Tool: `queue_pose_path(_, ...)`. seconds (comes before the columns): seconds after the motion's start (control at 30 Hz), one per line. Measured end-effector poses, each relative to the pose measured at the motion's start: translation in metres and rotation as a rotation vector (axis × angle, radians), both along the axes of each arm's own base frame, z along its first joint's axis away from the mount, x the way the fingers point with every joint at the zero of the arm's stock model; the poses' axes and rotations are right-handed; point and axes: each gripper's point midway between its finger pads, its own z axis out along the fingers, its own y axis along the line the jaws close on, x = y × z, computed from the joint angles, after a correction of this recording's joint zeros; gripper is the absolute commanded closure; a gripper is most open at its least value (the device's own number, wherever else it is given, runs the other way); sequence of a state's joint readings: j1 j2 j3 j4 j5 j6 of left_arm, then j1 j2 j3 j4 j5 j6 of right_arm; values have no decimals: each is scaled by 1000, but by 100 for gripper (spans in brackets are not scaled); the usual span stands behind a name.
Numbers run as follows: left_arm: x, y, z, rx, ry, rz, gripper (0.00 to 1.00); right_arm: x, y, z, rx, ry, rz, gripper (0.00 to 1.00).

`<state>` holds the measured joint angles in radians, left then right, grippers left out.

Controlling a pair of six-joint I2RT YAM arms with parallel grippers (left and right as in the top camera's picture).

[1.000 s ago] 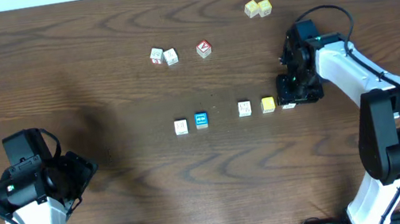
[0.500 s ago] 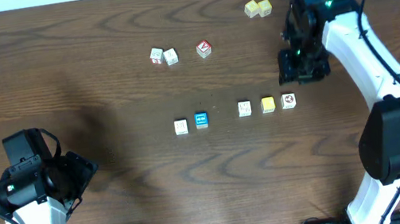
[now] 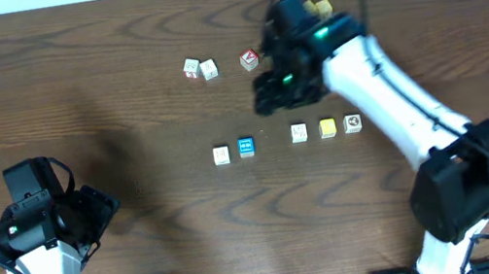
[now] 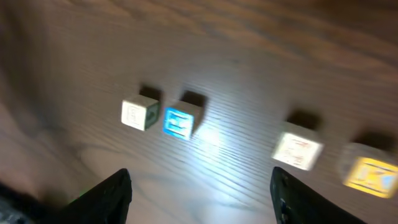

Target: Lift 5 blocks

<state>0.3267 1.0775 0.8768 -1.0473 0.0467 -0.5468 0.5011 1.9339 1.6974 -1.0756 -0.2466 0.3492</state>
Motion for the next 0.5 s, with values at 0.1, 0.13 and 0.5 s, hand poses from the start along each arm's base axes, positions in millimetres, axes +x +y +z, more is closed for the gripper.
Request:
queue_pose_path(0.1, 0, 0, 0, -1, 2, 0, 18, -11, 28, -18, -51, 4, -27, 31)
queue_pose_path(0.13, -1, 0, 0, -1, 3, 0, 18, -13, 34, -25, -64, 8, -33, 31)
queue_pose_path(0.5, -1, 0, 0, -1, 4, 0, 18, -36, 50, -112, -254, 113, -129, 34)
